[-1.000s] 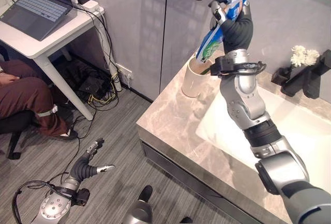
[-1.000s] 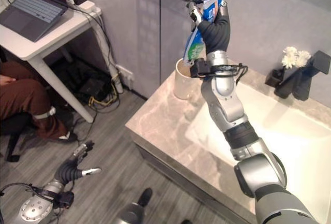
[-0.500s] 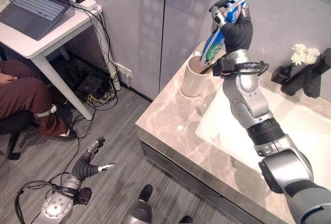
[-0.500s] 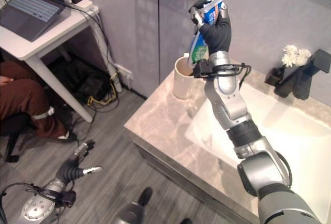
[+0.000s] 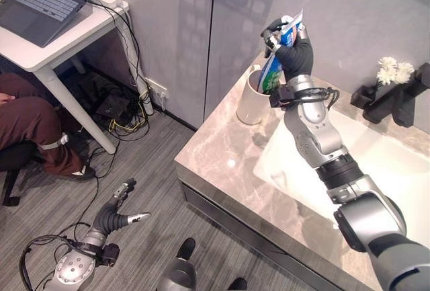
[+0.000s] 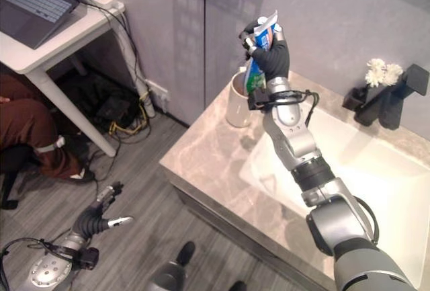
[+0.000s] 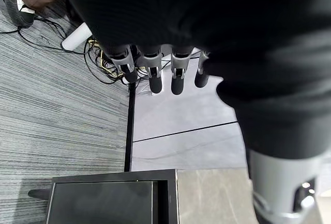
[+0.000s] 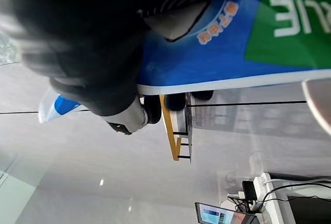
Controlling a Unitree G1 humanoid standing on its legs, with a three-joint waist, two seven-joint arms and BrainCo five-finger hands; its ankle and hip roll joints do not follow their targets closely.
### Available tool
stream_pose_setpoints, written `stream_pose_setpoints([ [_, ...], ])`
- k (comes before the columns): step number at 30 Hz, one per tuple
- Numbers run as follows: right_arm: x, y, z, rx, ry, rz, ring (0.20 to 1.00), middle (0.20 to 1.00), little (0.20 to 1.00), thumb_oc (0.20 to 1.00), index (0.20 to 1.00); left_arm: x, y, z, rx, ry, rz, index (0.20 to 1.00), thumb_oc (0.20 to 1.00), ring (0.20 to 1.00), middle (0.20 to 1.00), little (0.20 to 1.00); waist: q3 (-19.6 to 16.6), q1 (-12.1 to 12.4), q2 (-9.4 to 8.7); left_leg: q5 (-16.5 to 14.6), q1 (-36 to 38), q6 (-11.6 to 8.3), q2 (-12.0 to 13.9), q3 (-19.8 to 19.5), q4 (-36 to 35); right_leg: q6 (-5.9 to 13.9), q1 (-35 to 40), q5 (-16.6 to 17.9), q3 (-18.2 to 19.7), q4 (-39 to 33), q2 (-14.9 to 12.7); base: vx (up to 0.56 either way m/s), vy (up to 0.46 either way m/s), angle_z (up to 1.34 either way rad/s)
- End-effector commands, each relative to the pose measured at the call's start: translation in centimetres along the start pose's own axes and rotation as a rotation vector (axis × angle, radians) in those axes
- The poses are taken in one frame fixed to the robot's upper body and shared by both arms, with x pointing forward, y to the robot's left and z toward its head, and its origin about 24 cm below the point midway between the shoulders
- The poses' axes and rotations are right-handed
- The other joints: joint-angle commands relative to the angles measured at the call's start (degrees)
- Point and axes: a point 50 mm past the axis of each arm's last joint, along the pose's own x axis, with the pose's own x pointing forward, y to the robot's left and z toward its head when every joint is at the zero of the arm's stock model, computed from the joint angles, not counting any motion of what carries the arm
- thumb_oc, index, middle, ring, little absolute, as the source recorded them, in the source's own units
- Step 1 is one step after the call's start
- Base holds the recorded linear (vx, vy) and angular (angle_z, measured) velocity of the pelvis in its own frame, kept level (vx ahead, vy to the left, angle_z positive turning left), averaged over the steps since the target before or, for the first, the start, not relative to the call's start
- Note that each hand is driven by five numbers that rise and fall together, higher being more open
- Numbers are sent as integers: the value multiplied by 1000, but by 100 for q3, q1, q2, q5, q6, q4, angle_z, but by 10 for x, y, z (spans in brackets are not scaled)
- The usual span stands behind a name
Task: Put brush and paste in cup on sink, flatten towel.
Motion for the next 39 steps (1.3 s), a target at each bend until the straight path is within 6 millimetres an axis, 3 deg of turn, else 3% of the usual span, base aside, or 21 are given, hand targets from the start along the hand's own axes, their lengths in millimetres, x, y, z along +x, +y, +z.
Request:
stream_pose_setpoints([
  [1,21,11,38,-26,-148,39,1000,1000,1000,1000,1000,-3,2,6,4,-38,11,1000,1000,1000,1000,1000,-256,-116,-78,98,-203,188,-23,125,33,230,104,462,144,9,-279,0,0,0],
  [9,20,15,42,-52,-181,18,1000,1000,1000,1000,1000,0,-1,8,14,-46,-1,1000,1000,1000,1000,1000,-287,-135,-103,68,-149,197,-12,150,33,226,126,470,180,9,-269,0,0,0],
  [13,19,17,55,-58,-255,-27,1000,1000,1000,1000,1000,2,-3,9,32,-53,-9,1000,1000,1000,1000,1000,-339,-141,-83,36,-83,205,0,208,33,224,150,462,221,9,-265,-4,-2,-1],
  [17,16,19,80,-68,-392,-79,1000,1000,1000,1000,1000,7,-3,16,96,-88,-18,1000,1000,1000,1000,1000,-400,-168,-30,11,-29,197,17,256,33,219,182,440,262,9,-269,-6,-4,-2],
  [20,2,11,116,-176,-588,-145,1000,1000,1000,1000,1000,9,2,22,112,-115,12,1000,1000,1000,1000,1000,-456,-276,48,-38,60,169,53,345,33,201,222,381,328,16,-243,0,0,0],
  [22,-3,7,124,-235,-630,-156,1000,1000,1000,1000,1000,9,3,23,116,-121,14,1000,1000,1000,1000,1000,-471,-318,48,-4,56,176,46,364,33,202,201,412,343,14,-252,-8,7,-7],
  [25,-17,-12,139,-347,-716,-225,1000,1000,1000,1000,1000,7,1,23,145,-128,10,1000,1000,1000,1000,1000,-524,-466,64,-22,112,173,77,453,33,210,210,415,422,11,-250,-21,9,-21],
  [26,-37,-36,150,-414,-779,-304,1000,1000,1000,1000,1000,6,3,24,139,-135,32,1000,1000,1000,1000,1000,-529,-663,110,-37,147,163,100,528,33,224,186,427,511,10,-232,-28,15,-11],
  [28,-46,-43,150,-412,-784,-329,1000,1000,1000,1000,1000,6,2,24,138,-134,30,1000,1000,1000,1000,1000,-562,-680,96,-34,135,160,104,547,33,229,161,434,536,9,-231,-35,13,-15],
  [30,-76,-75,152,-500,-800,-452,1000,1000,1000,1000,1000,5,2,29,108,-164,54,1000,1000,1000,1000,1000,-564,-900,134,-29,96,145,117,597,33,253,69,464,621,9,-235,-45,8,-30],
  [31,-105,-99,154,-617,-793,-561,1000,1000,1000,1000,1000,3,5,34,82,-190,91,1000,1000,1000,1000,1000,-588,-1072,165,-92,117,143,148,652,33,273,35,450,708,9,-220,-29,5,-22],
  [32,-107,-99,154,-620,-792,-565,1000,1000,1000,1000,1000,3,5,34,85,-189,87,1000,1000,1000,1000,1000,-596,-1055,155,-54,100,149,142,651,33,270,20,482,705,9,-226,-15,22,-16],
  [34,-139,-134,156,-780,-760,-754,1000,1000,1000,1000,1000,0,12,43,81,-241,132,1000,1000,1000,1000,1000,-631,-1270,208,-116,138,150,159,707,33,281,-11,448,798,9,-216,5,20,-25],
  [39,-190,-190,147,-1048,-569,-1098,1000,1000,1000,1000,1000,-2,21,62,65,-338,188,1000,1000,1000,1000,1000,-687,-1535,306,-105,146,142,153,753,33,287,-51,476,865,9,-241,11,6,-14],
])
